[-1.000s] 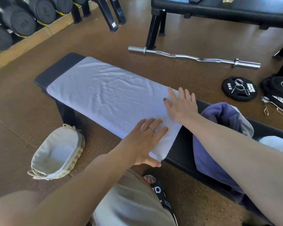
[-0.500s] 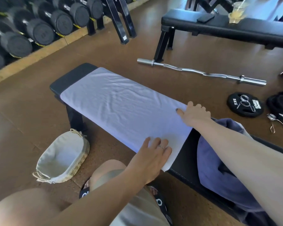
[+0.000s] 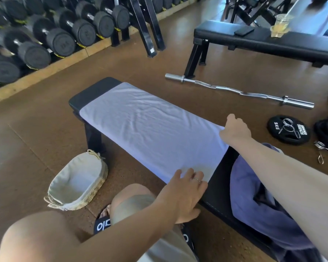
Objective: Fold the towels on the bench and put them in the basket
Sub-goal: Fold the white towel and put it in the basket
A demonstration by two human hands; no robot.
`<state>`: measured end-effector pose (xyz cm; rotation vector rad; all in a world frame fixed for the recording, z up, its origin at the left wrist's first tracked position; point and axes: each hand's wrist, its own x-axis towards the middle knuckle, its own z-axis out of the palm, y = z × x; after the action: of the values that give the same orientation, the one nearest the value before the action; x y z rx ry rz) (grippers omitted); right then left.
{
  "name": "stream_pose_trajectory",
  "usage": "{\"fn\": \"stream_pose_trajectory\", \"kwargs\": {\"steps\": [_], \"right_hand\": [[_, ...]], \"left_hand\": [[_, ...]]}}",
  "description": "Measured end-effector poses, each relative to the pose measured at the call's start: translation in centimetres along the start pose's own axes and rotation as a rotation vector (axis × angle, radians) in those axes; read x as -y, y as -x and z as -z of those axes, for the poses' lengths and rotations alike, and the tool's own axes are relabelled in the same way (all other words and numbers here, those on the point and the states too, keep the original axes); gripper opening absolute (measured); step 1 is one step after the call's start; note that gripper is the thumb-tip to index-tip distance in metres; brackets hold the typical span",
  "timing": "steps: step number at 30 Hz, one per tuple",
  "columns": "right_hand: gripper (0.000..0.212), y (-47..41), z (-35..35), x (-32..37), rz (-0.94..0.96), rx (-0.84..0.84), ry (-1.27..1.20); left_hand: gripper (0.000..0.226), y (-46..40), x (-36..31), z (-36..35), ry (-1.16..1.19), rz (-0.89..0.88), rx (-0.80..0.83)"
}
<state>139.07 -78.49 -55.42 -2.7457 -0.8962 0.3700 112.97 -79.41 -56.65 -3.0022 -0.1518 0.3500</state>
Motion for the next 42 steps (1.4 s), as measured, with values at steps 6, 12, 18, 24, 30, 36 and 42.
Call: {"fn": "stream_pose_trajectory", "kwargs": {"steps": [6,12,18,24,30,36,42], "right_hand": [[0.041,1.0,-1.8,1.9,0.374,-0.144,0.133],[0.055,0.4,-6.4,9.1,0.57,-0.058,0.143],[0.058,-1.9,-10.5,16.1,0.551,-0.024,0.155],[0.06,-1.9,-12.5,15.0,0.433,-0.187,0.153],[0.062,-1.5,-12.0,15.2,0.41,-0.2,0.146],[0.064,-1.4,-12.0,15.0,0.412,-0.178,0.13],[0.065,-1.7,-11.9,15.2,0.41,-0.133,0.056]], "left_hand": [[0.055,-1.0,5.5,2.7,0.341,0.265,0.024],[0.059,-1.5,16.4,0.1,0.271,0.524,0.117],[0.054,-5.1,25.5,-3.9,0.127,0.454,0.042],[0.052,-12.5,31.9,-5.5,0.177,0.308,-0.05],[0.051,-14.4,41.4,-6.9,0.291,0.585,-0.096],[0.061,-12.9,47.2,-6.8,0.241,0.765,0.045],[0.061,-13.1,37.4,-3.9,0.097,0.518,-0.247]]}}
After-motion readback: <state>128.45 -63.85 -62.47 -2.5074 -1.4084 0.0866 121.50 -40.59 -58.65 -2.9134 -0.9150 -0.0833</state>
